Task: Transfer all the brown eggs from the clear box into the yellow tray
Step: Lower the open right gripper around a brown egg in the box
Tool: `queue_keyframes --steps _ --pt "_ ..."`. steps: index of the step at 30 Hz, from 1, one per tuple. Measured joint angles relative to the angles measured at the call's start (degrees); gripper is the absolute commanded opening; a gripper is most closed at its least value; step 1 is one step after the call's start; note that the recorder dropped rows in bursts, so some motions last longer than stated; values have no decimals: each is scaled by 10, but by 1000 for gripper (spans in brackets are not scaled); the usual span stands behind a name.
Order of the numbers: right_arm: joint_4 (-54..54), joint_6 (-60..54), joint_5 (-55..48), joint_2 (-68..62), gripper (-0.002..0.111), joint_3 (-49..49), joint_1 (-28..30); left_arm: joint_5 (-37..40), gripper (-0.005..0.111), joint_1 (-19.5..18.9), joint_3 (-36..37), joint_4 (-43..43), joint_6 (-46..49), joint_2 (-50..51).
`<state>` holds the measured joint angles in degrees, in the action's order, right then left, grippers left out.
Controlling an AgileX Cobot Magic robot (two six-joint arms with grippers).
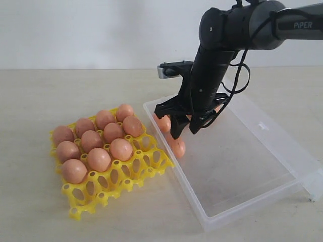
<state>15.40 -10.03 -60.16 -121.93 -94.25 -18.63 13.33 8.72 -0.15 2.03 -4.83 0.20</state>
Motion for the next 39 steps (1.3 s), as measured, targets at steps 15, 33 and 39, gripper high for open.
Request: queue_keyframes --steps 15,33,39 --pt "22 -30 40 -9 45 0 0 0 4 0 0 0 0 0" --pt "28 -29 39 -60 15 -3 0 0 4 0 0 0 0 0" --pt "28 -47 39 -60 0 -3 0 0 4 0 0 0 0 0"
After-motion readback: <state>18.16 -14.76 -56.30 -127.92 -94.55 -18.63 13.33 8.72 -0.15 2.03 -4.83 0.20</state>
